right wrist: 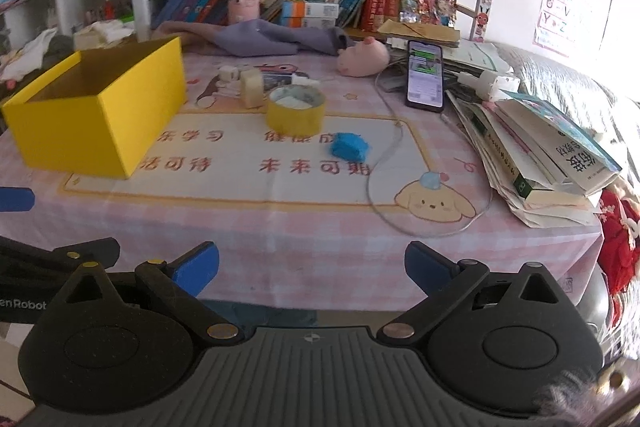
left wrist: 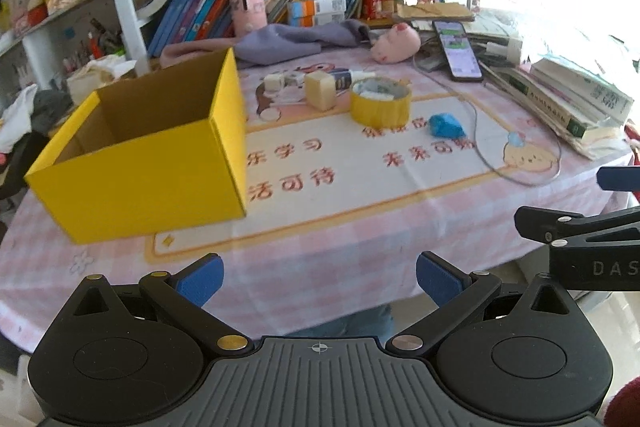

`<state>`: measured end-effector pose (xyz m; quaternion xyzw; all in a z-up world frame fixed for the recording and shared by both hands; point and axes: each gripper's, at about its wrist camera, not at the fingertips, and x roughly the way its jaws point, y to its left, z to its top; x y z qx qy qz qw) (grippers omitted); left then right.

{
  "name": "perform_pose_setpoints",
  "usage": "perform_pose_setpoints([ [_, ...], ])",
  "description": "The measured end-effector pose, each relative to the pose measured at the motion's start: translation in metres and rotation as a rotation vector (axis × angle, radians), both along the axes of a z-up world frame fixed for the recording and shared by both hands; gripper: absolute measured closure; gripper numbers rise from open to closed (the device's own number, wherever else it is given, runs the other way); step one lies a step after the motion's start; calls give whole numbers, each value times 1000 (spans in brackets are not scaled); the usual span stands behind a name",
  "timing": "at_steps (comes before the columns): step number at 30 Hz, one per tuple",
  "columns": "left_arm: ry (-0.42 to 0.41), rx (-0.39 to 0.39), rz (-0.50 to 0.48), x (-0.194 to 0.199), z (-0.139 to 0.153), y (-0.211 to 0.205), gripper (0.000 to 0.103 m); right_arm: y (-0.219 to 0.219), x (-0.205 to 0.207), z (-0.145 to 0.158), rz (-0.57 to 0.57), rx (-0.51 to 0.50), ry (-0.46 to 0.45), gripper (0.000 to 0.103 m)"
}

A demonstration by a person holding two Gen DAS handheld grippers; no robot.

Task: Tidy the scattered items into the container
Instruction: 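Close the right tool on the blue soft object while the left tool approaches the tape roll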

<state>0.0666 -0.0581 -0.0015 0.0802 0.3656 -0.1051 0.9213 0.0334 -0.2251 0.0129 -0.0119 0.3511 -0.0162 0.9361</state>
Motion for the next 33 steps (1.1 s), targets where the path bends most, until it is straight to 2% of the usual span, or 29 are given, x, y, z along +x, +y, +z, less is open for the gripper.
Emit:
perform_pose_setpoints([
  [10, -12, -26, -60, 52, -5, -32, 0, -25, 49, -6, -17, -4, -1, 12],
  [19, 3, -24, -19, 109, 0, -68, 0, -64, 108, 3, 15, -17, 17, 15],
  [26, 53, -16, 101, 151, -6, -79, 0, -80, 167, -5, 128, -25, 69, 26],
  [33, 92, 3, 180, 183, -13, -86, 0, -74, 218, -29, 315, -53, 168, 39],
])
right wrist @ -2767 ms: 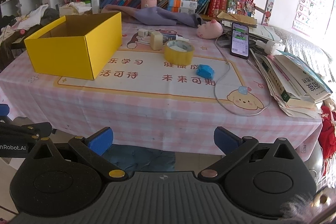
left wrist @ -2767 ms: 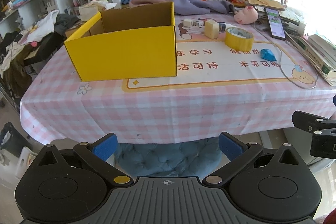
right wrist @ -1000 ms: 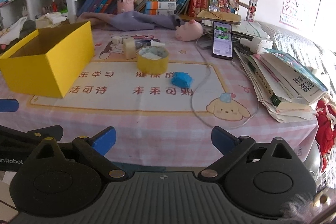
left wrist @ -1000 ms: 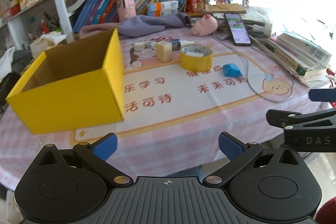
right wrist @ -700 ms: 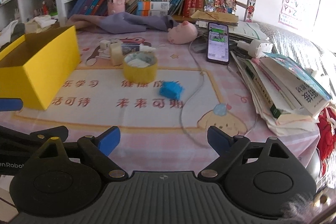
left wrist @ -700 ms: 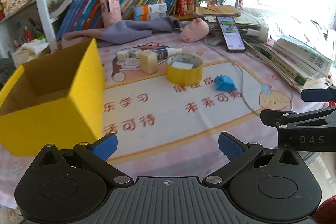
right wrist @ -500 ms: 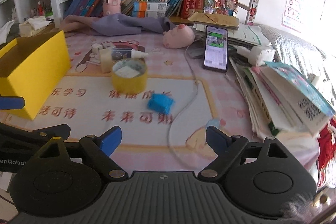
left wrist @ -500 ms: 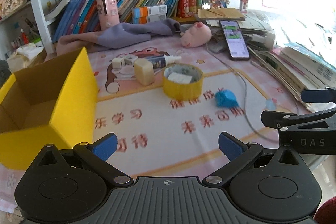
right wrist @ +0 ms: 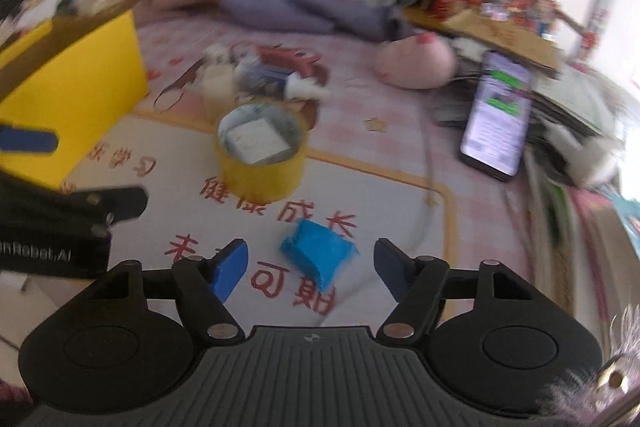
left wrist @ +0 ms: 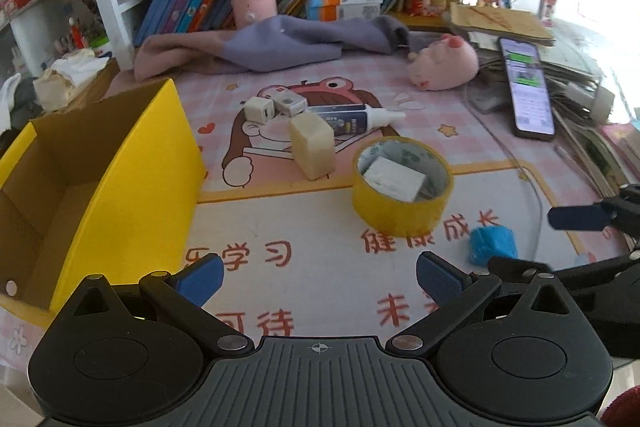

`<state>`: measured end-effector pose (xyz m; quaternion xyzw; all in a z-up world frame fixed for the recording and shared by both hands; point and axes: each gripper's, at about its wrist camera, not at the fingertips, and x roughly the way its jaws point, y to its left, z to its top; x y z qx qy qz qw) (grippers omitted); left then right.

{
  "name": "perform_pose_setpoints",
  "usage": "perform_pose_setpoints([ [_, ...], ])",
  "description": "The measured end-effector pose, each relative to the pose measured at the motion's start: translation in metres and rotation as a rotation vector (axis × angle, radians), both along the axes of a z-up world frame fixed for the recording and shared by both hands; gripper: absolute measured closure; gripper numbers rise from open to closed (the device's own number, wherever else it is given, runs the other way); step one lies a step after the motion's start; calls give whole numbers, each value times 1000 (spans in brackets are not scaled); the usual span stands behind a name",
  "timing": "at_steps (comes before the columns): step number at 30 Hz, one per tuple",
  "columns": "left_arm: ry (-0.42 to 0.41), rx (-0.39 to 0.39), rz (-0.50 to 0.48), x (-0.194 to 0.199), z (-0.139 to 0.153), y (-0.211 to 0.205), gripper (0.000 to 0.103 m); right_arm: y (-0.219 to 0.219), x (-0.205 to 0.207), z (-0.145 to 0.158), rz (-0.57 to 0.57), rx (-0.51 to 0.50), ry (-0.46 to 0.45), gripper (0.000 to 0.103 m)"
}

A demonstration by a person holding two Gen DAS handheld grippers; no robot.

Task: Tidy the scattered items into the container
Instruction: 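Close the right tool on the blue soft object while the left tool approaches the tape roll, then grasp the yellow tape roll with the left tool while the right tool lifts the blue object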

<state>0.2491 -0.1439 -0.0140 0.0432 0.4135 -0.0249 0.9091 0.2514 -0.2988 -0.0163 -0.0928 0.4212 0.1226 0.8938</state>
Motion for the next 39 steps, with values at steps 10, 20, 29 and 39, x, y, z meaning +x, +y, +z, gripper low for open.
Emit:
perform_pose_setpoints([
  [10, 66, -28, -21, 45, -14, -23, 0, -12, 43, -38, 91, 4, 145, 50],
  [20, 112, 31, -104, 92, -39, -64, 0, -32, 49, -40, 167, 34, 145, 58],
  [29, 133, 33, -110, 110, -57, -75, 1, -36, 50, -41, 214, 33, 131, 58],
  [39, 73, -9, -61, 101, -45, -65, 15, -41, 57, -35, 186, 58, 103, 62],
])
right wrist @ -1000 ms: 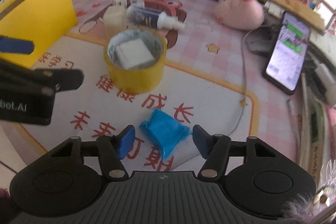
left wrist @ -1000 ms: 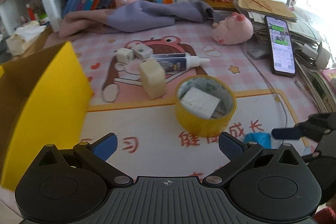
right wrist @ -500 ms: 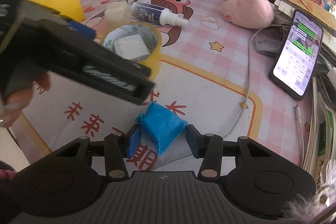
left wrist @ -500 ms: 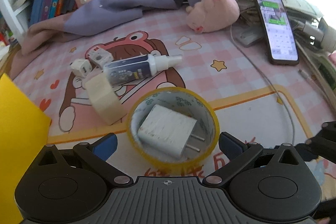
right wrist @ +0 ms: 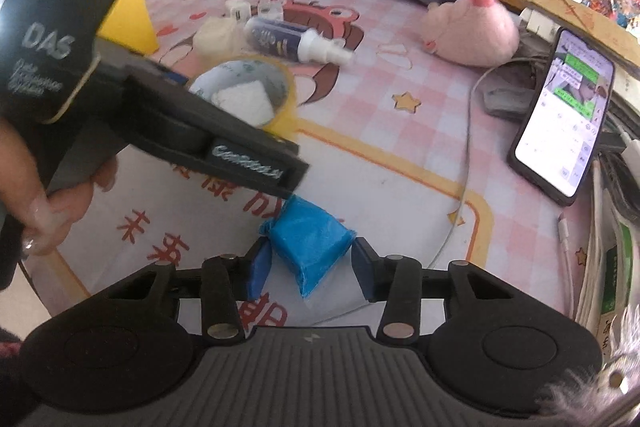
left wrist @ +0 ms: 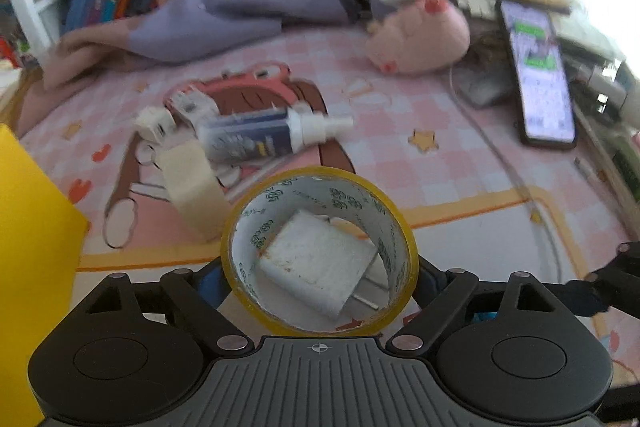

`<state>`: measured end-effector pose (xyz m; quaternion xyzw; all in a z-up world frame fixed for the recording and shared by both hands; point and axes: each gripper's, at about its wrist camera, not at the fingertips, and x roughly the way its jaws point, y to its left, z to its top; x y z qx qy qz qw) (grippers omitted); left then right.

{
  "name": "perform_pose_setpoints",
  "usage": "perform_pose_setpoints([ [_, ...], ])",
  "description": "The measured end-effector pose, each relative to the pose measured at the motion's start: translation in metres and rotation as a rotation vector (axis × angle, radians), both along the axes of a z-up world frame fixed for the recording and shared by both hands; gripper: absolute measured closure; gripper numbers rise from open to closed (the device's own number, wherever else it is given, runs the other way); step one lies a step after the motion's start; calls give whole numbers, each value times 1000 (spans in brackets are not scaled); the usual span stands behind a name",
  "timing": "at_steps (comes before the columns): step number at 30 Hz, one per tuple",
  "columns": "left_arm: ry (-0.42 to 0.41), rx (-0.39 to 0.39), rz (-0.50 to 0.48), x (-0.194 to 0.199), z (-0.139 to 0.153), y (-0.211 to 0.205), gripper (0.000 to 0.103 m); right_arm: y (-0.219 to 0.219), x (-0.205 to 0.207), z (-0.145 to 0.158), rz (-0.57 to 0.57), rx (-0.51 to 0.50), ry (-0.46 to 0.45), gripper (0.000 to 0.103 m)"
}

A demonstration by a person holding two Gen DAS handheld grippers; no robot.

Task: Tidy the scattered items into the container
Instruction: 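Grasp the yellow tape roll with the left tool while the right tool lifts the blue object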

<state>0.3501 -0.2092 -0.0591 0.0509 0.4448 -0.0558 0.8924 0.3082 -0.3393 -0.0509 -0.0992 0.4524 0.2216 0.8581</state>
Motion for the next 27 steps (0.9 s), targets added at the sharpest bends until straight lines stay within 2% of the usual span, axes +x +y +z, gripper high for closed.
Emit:
perform_pose_setpoints([
  [4, -57, -23, -10, -19, 21, 5, 15, -2, 0, 6, -22, 28, -17, 63],
  [10, -79, -51, -23, -45, 43, 16, 15, 6, -7, 12, -16, 57, -36, 63],
  [18, -84, -81, -15, -81, 54, 40, 15, 27, -27, 16, 4, 49, -54, 64],
  [27, -128, -144, -60, -128, 66, 78, 15, 50, -65, 34, -51, 9, -127, 65],
])
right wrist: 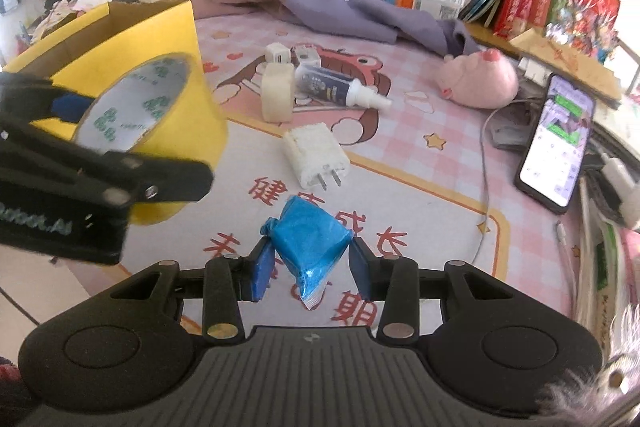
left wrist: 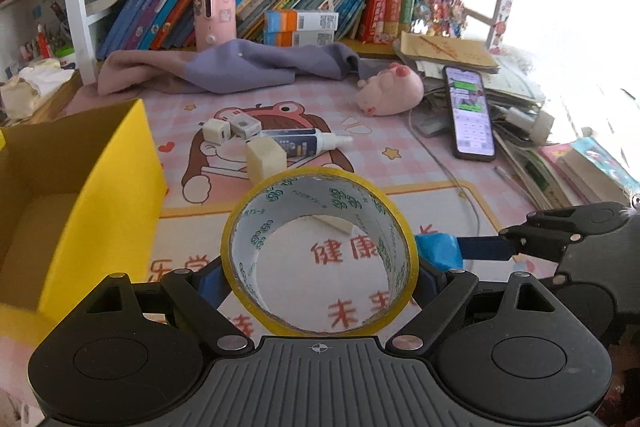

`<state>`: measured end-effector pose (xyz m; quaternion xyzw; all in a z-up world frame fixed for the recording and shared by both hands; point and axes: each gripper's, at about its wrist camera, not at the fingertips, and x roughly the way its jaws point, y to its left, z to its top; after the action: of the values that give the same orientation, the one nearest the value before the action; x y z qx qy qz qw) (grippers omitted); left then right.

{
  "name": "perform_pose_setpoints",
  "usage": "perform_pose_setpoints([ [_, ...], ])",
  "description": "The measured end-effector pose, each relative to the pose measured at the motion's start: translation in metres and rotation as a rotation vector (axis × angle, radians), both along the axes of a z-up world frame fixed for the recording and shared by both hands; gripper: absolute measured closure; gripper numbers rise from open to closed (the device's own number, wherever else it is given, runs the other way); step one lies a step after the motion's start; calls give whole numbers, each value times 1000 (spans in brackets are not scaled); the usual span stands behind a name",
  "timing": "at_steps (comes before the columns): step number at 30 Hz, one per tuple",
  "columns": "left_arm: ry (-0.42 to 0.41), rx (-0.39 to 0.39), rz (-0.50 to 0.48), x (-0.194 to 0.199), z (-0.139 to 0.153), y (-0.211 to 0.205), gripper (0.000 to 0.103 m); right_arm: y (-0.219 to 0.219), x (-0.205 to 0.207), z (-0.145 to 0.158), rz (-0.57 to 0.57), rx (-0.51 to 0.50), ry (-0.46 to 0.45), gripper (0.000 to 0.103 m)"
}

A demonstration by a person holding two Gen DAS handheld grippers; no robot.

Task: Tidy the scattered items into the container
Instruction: 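Grasp the yellow tape roll with the left tool while the right tool lifts the blue object, then carry the tape roll and blue object over the yellow box with both tools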

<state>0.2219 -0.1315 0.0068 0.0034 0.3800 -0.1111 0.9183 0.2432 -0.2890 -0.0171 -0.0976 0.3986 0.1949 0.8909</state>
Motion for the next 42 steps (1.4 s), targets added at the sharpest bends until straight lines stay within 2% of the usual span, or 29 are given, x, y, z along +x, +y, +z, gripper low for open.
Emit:
perform_pose_setpoints([
  [9, -35, -19, -85, -53, 2, 41, 15, 40, -61, 11, -94, -29, -45, 65],
  [17, -22, -28, -81, -116, 1, 98, 15, 93, -125, 11, -147, -15, -56, 66],
  [28, -42, -43, 12, -168, 10, 160, 15, 156, -181, 21, -81, 0, -89, 66],
  [42, -108, -83, 134, -195, 22, 208, 15, 204, -198, 33, 41, -26, -145, 67],
])
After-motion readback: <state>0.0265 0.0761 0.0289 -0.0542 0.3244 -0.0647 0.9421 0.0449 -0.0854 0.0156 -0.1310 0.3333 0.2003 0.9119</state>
